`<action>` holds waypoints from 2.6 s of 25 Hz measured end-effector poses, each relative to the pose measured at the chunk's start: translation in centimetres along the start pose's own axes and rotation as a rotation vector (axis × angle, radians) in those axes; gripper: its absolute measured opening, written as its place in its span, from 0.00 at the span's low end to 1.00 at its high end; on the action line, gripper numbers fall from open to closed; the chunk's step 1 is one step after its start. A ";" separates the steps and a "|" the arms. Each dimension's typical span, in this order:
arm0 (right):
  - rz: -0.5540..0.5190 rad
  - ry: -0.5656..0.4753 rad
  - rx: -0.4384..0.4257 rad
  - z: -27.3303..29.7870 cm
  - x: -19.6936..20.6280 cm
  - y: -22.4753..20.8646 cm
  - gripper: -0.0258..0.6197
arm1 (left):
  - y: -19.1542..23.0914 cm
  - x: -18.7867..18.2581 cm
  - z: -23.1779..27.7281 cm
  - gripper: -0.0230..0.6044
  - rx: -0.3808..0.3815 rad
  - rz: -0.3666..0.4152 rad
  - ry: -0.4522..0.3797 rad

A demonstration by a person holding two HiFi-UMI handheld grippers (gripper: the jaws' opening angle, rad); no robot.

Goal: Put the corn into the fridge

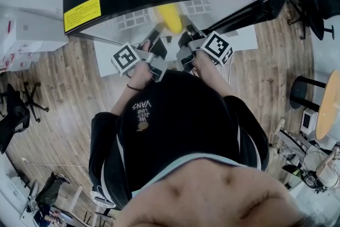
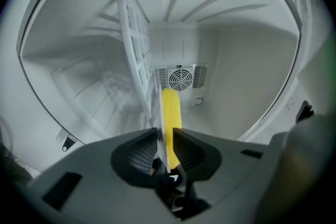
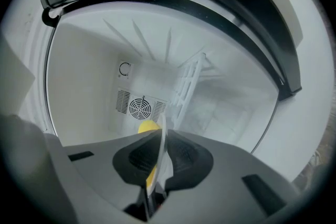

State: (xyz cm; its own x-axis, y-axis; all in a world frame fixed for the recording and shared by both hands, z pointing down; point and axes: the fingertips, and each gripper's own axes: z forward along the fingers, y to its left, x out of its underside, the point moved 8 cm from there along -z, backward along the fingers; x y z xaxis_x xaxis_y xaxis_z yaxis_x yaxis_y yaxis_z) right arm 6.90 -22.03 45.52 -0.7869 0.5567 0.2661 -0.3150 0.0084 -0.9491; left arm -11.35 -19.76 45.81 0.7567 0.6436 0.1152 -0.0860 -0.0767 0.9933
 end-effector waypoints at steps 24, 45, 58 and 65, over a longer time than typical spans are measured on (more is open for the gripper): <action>-0.046 -0.017 -0.046 0.9 -0.1 0.7 0.10 | 0.6 -0.2 -0.1 0.11 -0.035 -0.019 -0.010; -0.167 0.026 -0.066 0.0 0.2 1.2 0.24 | 0.4 -1.0 -0.1 0.10 -0.024 -0.076 -0.057; -0.592 0.022 -0.074 -1.6 0.6 2.8 0.27 | 0.4 -1.3 0.1 0.10 -0.013 0.033 -0.067; -0.712 0.029 -0.081 -2.2 1.0 3.3 0.27 | -0.1 -1.1 -0.2 0.10 -0.010 0.149 -0.070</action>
State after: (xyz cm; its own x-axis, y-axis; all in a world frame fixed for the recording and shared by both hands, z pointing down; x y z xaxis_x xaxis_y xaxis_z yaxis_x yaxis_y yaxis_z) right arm 6.22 -19.65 42.31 -0.3907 0.4150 0.8217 -0.7054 0.4385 -0.5569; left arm -12.29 -20.34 45.54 0.7786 0.5707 0.2610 -0.2070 -0.1591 0.9653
